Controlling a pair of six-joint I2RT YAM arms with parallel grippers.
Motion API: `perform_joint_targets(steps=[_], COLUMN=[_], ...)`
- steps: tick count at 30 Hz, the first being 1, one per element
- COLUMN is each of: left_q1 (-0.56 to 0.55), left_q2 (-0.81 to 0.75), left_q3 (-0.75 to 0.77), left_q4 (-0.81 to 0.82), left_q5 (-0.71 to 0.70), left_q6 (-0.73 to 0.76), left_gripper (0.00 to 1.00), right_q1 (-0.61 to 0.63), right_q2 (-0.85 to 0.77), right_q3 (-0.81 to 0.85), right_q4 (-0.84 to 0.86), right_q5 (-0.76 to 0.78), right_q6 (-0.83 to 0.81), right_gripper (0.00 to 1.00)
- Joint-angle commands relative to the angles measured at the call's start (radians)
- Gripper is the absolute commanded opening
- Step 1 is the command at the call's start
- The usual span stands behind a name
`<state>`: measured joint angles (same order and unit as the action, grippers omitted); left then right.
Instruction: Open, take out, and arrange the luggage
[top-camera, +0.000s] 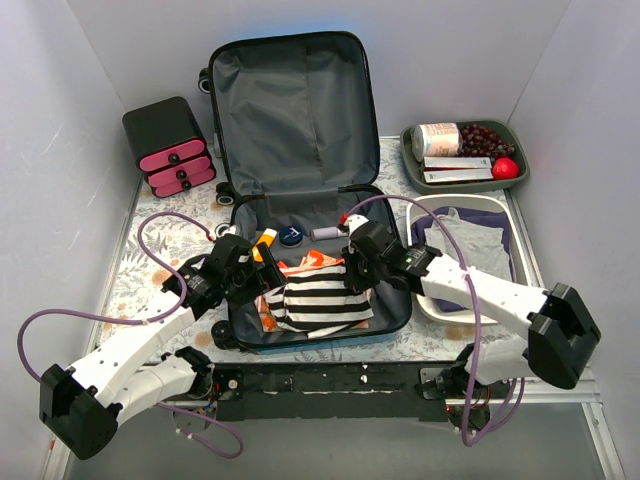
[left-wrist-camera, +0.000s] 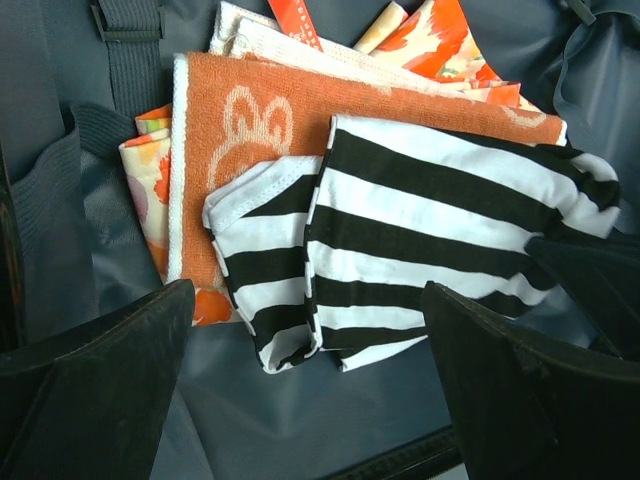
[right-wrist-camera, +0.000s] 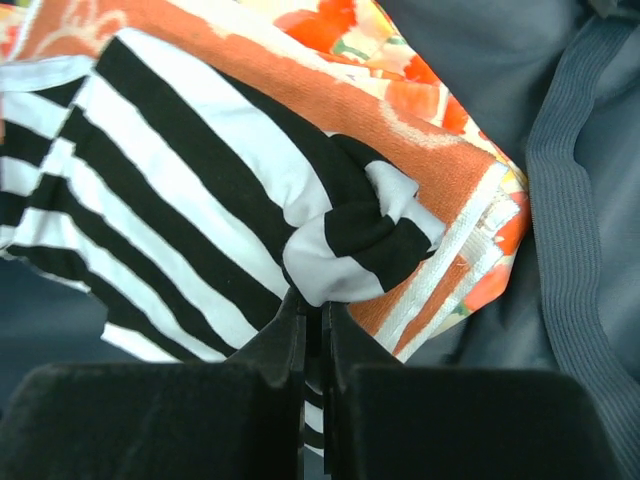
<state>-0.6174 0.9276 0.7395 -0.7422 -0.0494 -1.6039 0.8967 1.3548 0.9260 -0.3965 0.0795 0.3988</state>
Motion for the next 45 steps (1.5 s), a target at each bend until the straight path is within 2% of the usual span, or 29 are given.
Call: perform_joint_targets(steps=[1,5,16,24,33,39,45], left_q1=[-0.002,-0.002,-0.002,-0.002,-0.002,-0.002,-0.002], left_q2=[-0.010,-0.004,-0.010,-0.015,-0.018,-0.021,-0.006], left_q3=[0.038,0.044,0.047,0.046,0.057,0.060,0.070], left_q4=[-0.009,-0.005,-0.017,-0.019,-0.022,-0.031,-0.029], left_q5=[-0.030,-0.030,-0.035,-0.036,-0.043,-0.047,-0.052], left_q6=[0.010,0.013,0.013,0.010,0.016,0.019,0.033], left_gripper=[0.98,0.98,0.98,0.98,0.98,0.98,0.98], right_q1=[0.025,0.030,0.030,0.028,-0.033,-0.158,-0.258], right_q2=[-0.101,-0.148,-0.194,-0.243,-0.237,-0.252,-0.304], right_q3=[0.059,0.085,0.175,0.186,0.188,0.185,0.110], right_q4=[0.033,0.016,-0.140,-0.248,-0.225,-0.239,-0.136], right_q5=[0.017,0.069,0.452,0.712,0.860,0.895,0.931], right_q6=[-0.075,-0.133,-0.215,-0.134,-0.186,-0.057,0.008], right_gripper=[0.01,0.01,0.01,0.01,0.01,0.01,0.01])
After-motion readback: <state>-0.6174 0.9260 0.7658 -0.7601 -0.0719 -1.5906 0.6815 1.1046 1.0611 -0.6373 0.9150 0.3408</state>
